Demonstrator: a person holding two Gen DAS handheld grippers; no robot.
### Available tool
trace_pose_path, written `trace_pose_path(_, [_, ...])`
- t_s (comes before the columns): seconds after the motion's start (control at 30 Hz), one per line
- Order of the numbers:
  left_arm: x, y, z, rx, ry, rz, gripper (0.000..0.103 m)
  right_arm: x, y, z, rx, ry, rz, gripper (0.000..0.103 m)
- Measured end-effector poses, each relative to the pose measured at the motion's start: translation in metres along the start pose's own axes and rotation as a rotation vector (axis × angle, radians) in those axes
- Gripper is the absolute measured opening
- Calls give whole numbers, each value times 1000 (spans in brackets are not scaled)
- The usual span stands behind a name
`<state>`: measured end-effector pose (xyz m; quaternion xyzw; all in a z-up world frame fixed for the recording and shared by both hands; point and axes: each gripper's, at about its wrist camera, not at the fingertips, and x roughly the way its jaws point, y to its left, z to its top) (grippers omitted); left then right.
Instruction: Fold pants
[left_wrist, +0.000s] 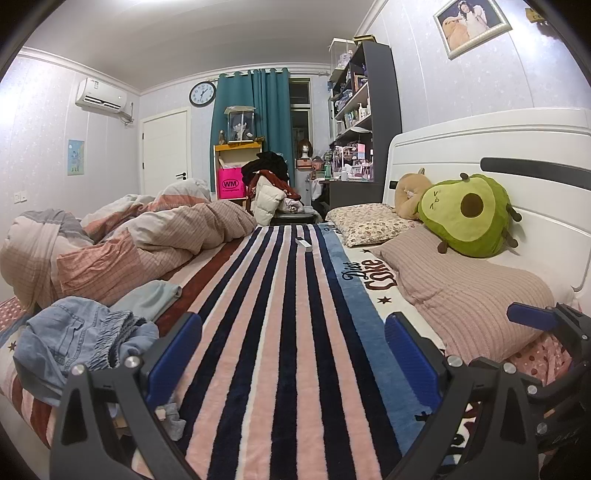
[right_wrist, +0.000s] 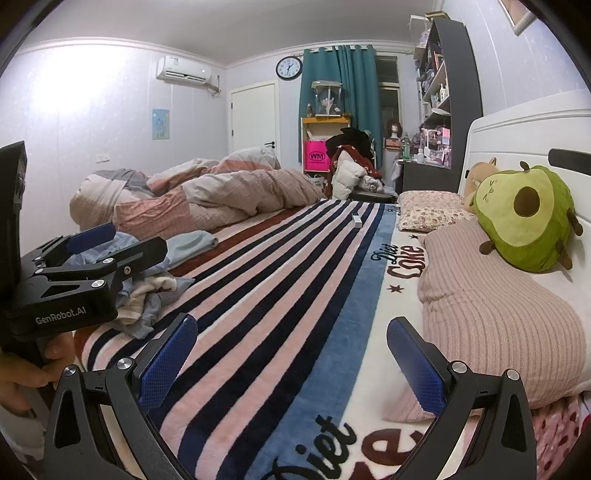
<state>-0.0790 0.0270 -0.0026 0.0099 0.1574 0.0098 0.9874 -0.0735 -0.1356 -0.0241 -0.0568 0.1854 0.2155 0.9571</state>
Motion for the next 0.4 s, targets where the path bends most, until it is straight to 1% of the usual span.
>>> trace_pose_path(0.4, [-1, -2, 2, 4, 3, -8, 98, 0, -1, 1, 0, 2, 1, 102])
